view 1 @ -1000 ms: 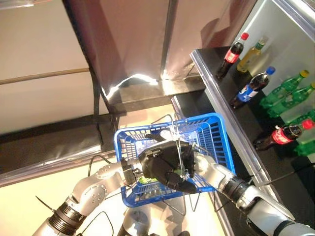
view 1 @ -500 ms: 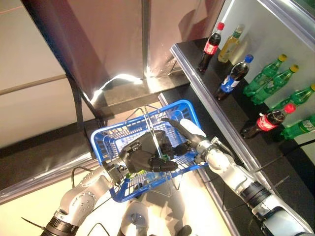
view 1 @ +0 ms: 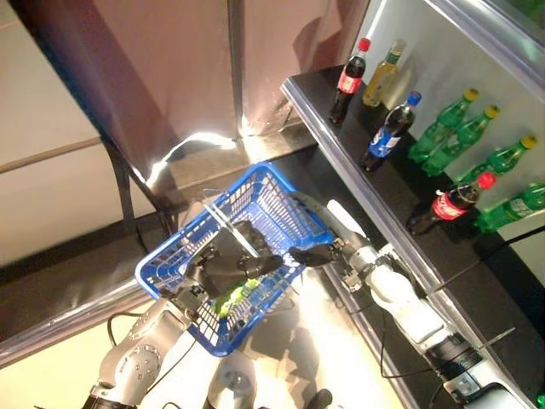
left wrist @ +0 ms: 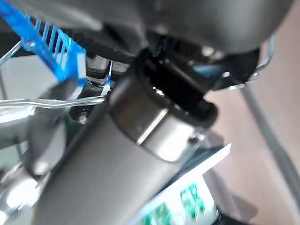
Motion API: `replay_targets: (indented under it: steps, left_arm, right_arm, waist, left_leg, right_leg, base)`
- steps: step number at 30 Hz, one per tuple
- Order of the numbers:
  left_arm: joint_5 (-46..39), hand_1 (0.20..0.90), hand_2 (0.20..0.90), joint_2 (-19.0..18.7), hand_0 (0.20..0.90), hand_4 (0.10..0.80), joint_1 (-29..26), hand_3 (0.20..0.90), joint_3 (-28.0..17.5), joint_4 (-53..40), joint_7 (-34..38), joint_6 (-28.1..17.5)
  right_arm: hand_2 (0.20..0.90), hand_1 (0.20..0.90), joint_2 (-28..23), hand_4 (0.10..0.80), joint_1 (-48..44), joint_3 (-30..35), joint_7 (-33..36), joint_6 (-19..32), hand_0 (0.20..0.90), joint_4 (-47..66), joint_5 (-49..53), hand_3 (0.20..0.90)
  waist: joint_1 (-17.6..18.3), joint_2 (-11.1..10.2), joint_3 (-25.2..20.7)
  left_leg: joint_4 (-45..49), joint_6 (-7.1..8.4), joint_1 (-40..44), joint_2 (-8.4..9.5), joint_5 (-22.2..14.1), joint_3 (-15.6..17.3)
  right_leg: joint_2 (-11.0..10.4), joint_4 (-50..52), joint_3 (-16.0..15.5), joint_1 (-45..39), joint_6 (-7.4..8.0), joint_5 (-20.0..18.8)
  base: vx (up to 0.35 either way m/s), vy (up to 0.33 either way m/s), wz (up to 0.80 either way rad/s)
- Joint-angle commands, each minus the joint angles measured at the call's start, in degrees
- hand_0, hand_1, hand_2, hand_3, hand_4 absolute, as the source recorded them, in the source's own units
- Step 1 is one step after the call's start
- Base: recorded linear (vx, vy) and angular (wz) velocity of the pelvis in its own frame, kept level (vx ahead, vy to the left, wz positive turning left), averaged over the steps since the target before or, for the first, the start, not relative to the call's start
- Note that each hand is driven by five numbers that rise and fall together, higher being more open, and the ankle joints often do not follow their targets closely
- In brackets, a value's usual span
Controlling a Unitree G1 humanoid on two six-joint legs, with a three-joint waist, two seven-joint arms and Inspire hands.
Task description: Pick up the drink and place into the basket.
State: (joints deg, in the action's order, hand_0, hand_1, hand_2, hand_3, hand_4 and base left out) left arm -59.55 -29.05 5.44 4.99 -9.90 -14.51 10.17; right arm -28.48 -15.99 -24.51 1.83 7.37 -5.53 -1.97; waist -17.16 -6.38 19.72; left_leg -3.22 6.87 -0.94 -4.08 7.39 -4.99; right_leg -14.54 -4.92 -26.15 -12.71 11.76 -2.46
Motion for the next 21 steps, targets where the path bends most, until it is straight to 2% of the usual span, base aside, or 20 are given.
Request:
replay_targets:
  steps: [1, 12, 21]
  left_arm:
    - [-0.7, 0.3, 0.3, 6.4, 0.3, 0.1, -5.7, 0.2, -5.6, -4.9, -3.1, -16.4]
    - [2.7, 0.3, 0.3, 8.4, 0.3, 0.1, -1.6, 0.2, -10.1, 14.5, -0.9, -18.3]
    - [6.9, 0.3, 0.3, 9.3, 0.3, 0.1, -0.9, 0.2, -11.9, 31.6, -1.3, -18.5]
  right_arm:
    - [0.9, 0.9, -0.1, 0.8, 3.4, 1.5, 2.3, 5.6, 0.9, 1.2, 4.5, 0.9]
    - [0.9, 0.9, -0.5, 0.8, 12.2, 8.0, -1.9, 7.3, 0.9, -1.9, 4.8, 0.9]
    - [0.9, 0.9, 1.2, 0.8, 17.3, 11.1, -2.0, 7.0, 0.9, -7.1, 3.4, 0.9]
  waist:
    - [2.6, 2.6, -16.1]
    - [8.4, 3.8, -16.3]
    - [11.5, 4.6, -15.8]
  left_leg:
    - [-1.8, -1.85, 3.8, -0.54, -3.0, 4.1]
    - [-1.8, -1.58, 5.6, -2.41, -3.9, 10.0]
    - [-1.8, -1.4, 6.5, -3.17, -4.4, 12.0]
  right_leg:
    - [0.0, 0.2, 0.2, -1.0, 0.3, -0.4]
    - [-0.7, -0.1, 3.4, 1.2, 0.55, -1.7]
    - [-0.9, 0.3, 4.7, 2.2, 0.6, -2.3]
  base:
    - [0.0, 0.025, -0.07]
    - [0.008, 0.011, -0.24]
    - [0.011, -0.002, -0.08]
